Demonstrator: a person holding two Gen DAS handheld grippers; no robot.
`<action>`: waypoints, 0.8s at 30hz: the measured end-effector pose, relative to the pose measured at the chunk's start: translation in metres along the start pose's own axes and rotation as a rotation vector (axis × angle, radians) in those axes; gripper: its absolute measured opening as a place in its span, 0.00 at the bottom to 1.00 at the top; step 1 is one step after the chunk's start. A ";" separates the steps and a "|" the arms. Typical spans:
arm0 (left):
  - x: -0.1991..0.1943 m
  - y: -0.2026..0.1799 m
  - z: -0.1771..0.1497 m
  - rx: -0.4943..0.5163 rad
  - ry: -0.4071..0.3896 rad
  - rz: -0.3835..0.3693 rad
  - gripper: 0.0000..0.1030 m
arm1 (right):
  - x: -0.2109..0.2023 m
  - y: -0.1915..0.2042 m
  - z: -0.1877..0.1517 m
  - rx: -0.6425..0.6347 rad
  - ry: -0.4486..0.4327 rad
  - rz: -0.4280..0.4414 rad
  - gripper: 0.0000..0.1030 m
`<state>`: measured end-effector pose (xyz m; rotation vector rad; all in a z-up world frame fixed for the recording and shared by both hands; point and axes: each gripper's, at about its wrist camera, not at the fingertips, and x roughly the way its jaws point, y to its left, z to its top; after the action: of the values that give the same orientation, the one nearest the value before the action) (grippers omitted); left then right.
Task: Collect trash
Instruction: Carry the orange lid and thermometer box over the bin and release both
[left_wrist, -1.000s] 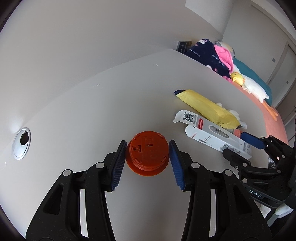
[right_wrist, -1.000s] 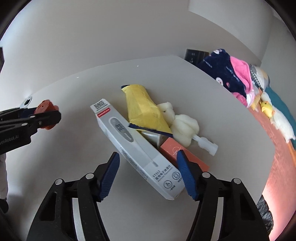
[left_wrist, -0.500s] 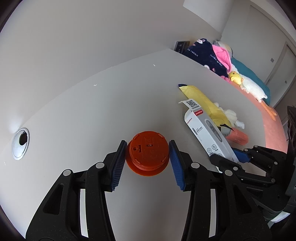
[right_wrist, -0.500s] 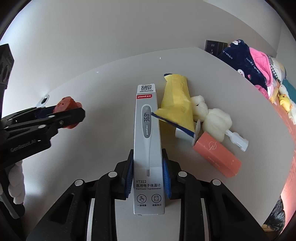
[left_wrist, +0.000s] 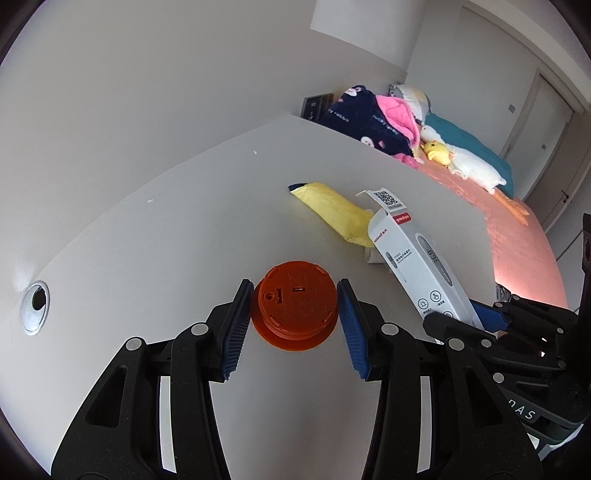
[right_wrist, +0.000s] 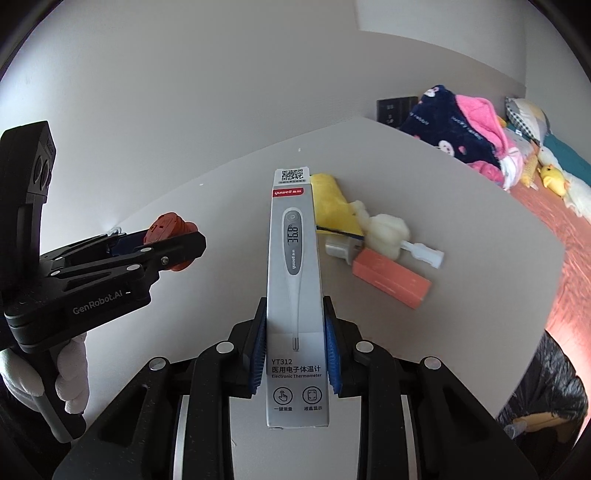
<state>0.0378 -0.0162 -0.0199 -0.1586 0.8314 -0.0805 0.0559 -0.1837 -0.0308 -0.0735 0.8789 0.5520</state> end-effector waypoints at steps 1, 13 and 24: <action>-0.002 -0.005 0.000 0.010 -0.004 -0.009 0.44 | -0.005 -0.002 -0.002 0.008 -0.006 -0.004 0.28; -0.008 -0.055 -0.006 0.091 -0.008 -0.086 0.44 | -0.043 -0.036 -0.023 0.094 -0.047 -0.057 0.28; -0.004 -0.099 -0.013 0.131 0.011 -0.164 0.44 | -0.069 -0.072 -0.044 0.190 -0.091 -0.083 0.28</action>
<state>0.0248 -0.1142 -0.0084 -0.1025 0.8199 -0.2900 0.0246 -0.2879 -0.0188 0.0866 0.8320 0.3899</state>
